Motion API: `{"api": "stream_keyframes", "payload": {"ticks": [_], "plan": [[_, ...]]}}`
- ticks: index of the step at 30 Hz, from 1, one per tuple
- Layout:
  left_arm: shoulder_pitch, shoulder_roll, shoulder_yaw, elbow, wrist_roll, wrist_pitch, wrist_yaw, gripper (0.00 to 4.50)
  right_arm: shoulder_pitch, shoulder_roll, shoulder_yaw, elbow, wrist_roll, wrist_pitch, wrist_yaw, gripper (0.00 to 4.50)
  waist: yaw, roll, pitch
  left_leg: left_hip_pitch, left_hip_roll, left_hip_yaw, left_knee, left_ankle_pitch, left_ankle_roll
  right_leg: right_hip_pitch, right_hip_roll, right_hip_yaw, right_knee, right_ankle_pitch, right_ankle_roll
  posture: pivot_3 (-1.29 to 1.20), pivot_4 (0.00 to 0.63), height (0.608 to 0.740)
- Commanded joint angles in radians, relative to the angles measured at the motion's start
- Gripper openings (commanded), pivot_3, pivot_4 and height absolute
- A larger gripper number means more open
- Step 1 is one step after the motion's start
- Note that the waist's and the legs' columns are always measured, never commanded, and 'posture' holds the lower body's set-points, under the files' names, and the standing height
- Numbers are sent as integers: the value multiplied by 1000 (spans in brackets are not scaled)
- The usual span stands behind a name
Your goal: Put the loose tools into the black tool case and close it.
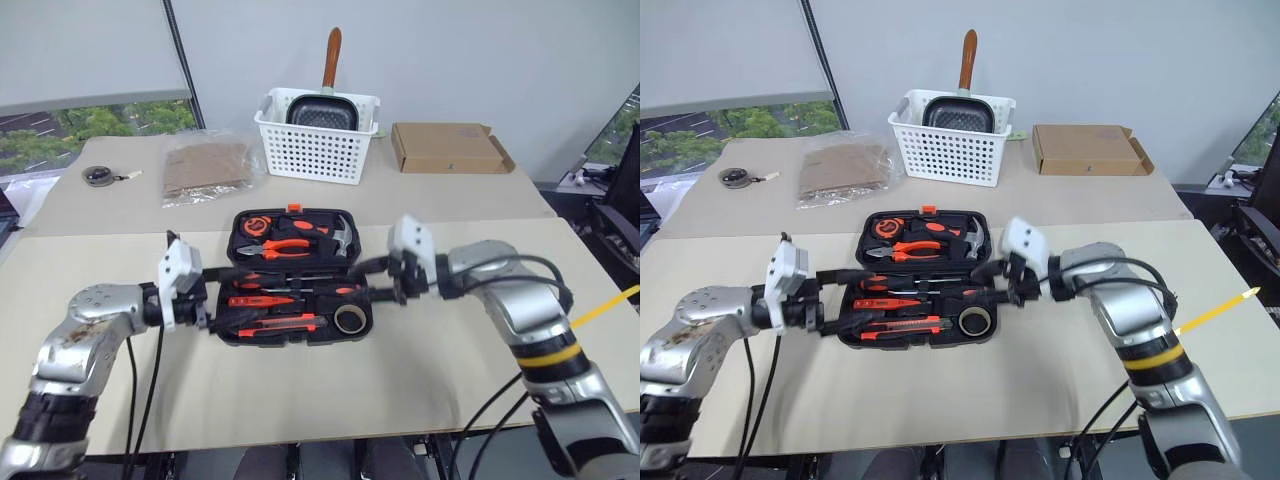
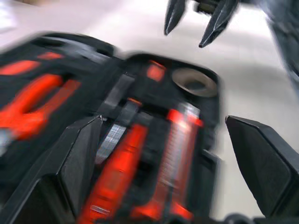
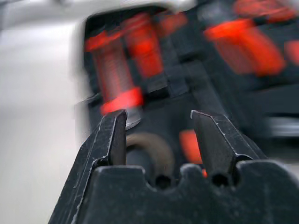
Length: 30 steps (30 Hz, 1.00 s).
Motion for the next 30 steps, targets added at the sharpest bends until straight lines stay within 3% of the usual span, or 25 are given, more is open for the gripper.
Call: {"api": "stream_keyframes", "payload": {"ticks": [1,6,13,16,22,30], "plan": [[-133,-29,13,175,66,8,118,4500,-115,103,-105,234,0,17,-191,2600,-3,0,0,0,0,0,0,0,0,0,0,0,0,1,1,0,150,700],[-237,-60,19,302,82,50,165,4500,-231,190,-173,501,4,36,-319,2600,-12,0,0,-1,-1,1,-1,1,0,-1,1,1,1,6,-5,0,150,700],[-353,-94,34,497,126,93,276,4500,-334,253,-209,753,2,35,-367,2600,-26,0,0,-4,-2,1,-3,3,-4,-1,2,0,2,6,-3,0,150,700],[-381,-104,54,537,120,115,309,4500,-346,261,-214,776,1,31,-358,1937,-29,0,0,-4,-3,1,-3,3,-3,0,1,1,1,7,-2,0,150,700],[-428,-131,96,649,114,134,350,4500,-366,269,-234,807,3,19,-362,15,-29,0,0,-2,-2,1,-3,0,1,0,1,1,1,8,-1,0,150,700],[-506,-140,159,862,105,132,343,4500,-386,278,-238,827,-9,7,-365,15,-30,0,0,-2,-2,1,-2,0,1,0,1,1,2,8,-1,0,150,700]]}}
